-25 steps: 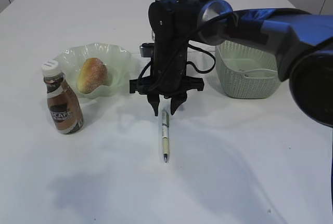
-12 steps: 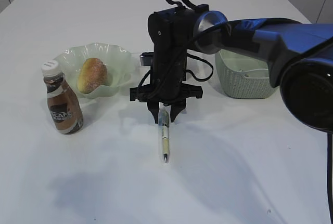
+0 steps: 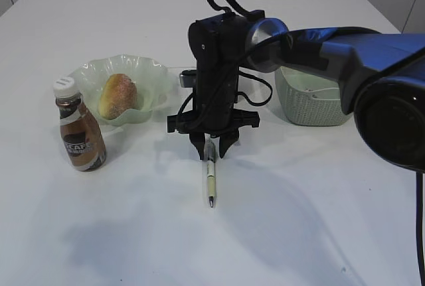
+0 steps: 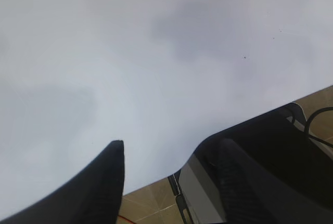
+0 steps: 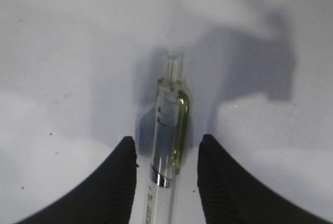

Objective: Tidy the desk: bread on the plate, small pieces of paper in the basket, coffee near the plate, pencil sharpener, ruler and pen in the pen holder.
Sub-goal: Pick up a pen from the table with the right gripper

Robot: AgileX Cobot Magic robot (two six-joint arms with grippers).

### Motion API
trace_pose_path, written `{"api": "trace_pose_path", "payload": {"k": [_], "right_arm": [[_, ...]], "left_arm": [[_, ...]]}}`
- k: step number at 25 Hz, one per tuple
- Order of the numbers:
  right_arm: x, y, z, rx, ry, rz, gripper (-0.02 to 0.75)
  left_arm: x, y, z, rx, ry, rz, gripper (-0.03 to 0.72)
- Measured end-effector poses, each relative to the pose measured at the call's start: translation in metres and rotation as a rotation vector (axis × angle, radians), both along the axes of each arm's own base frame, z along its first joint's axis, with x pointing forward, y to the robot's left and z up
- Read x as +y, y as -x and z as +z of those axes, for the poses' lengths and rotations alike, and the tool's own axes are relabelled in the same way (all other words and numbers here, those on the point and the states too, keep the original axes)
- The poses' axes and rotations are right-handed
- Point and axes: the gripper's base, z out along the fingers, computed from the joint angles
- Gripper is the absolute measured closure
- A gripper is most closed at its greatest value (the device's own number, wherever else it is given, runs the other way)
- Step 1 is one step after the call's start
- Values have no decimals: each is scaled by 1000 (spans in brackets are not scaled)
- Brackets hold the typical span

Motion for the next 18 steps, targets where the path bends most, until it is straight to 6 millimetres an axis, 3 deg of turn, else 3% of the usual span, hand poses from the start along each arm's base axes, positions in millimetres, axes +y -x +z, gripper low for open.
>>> {"api": "trace_pose_path", "payload": {"k": [18], "right_arm": [[0, 0, -1, -1, 4, 1, 415]], "left_arm": [[0, 0, 0, -3, -6, -1, 286]]}}
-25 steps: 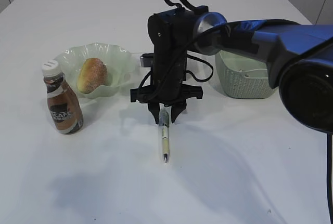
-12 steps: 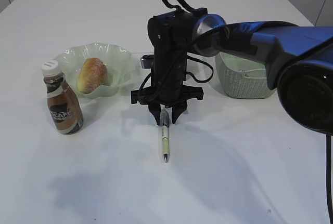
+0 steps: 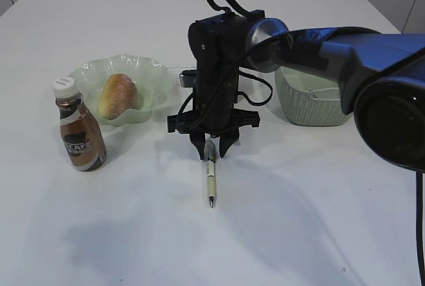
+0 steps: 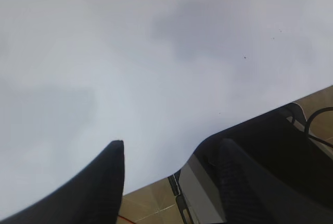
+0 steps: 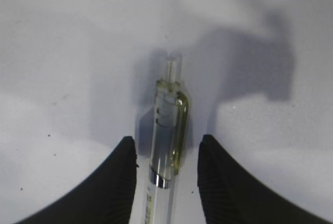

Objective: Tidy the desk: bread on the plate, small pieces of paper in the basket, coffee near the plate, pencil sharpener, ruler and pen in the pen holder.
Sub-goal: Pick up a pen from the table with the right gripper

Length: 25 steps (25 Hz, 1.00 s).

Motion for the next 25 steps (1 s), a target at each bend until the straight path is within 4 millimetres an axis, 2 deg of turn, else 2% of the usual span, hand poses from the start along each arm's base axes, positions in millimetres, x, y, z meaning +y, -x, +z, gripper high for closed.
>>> {"api": "trace_pose_path", "payload": {"k": [22, 25], "right_arm": [[0, 0, 0, -2, 4, 1, 415], [0, 0, -5, 10, 1, -1, 415]], "left_arm": [[0, 0, 0, -4, 2, 0, 287], [0, 0, 0, -4, 2, 0, 287]]}}
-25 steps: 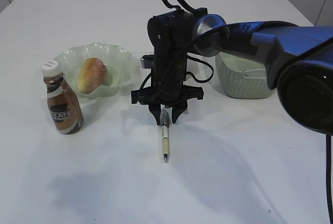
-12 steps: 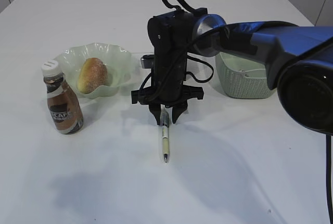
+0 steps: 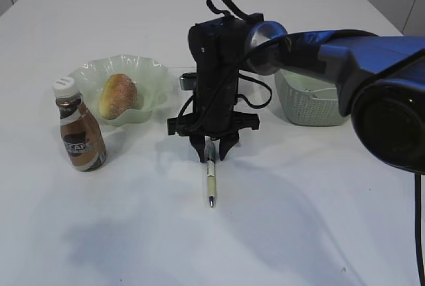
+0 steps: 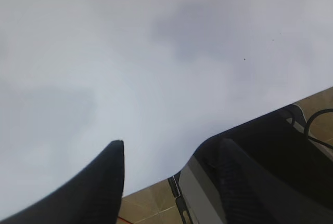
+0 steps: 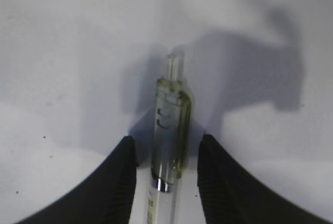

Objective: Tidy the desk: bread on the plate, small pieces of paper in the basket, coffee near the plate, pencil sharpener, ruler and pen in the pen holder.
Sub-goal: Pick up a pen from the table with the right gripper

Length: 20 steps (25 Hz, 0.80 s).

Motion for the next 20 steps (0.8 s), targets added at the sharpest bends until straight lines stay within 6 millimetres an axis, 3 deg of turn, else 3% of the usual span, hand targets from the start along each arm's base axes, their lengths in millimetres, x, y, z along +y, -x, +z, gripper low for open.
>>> {"api": "trace_pose_path", "payload": {"k": [9, 16, 20], "right_arm": [[2, 1, -4, 13, -11, -3, 417], [2, 1, -4, 13, -11, 1, 556], [2, 1, -4, 12, -11, 4, 590]], "left_arm": [[0, 0, 0, -5, 2, 0, 286], [0, -1, 0, -10, 5, 0, 286], [-1, -1, 1, -14, 7, 0, 286]]}}
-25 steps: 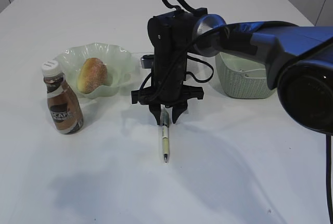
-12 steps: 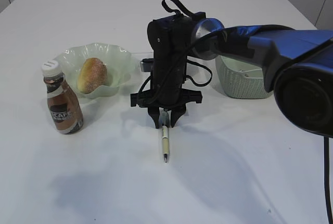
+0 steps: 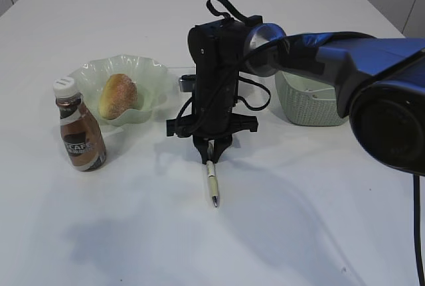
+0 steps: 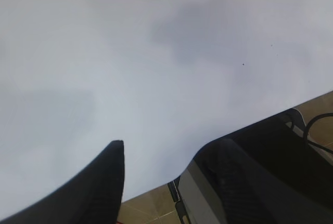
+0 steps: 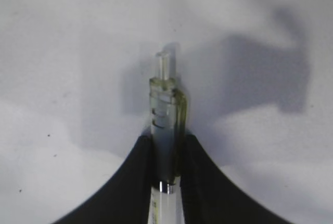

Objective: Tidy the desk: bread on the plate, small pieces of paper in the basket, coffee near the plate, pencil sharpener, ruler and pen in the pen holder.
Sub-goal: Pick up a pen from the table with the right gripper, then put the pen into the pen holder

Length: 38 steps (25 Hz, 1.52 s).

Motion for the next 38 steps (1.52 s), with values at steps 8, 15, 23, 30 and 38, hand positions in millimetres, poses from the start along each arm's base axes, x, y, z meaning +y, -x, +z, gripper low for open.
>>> {"api": "trace_pose_path", "payload": {"k": [8, 15, 23, 30, 38], "right_arm": [[4, -7, 13, -52, -26, 36, 629], [14, -23, 63, -215, -120, 69, 631], [21, -28, 123, -404, -205, 236, 631], [20, -27, 162, -550, -216, 363, 633], [12, -31, 181, -667, -138, 389, 634]], "left_arm": [[0, -1, 0, -7, 4, 0, 287], [-1, -1, 1, -13, 6, 0, 287], [-1, -1, 1, -14, 7, 0, 287], [-1, -2, 1, -23, 11, 0, 287], [-1, -2, 1, -27, 13, 0, 286]]}}
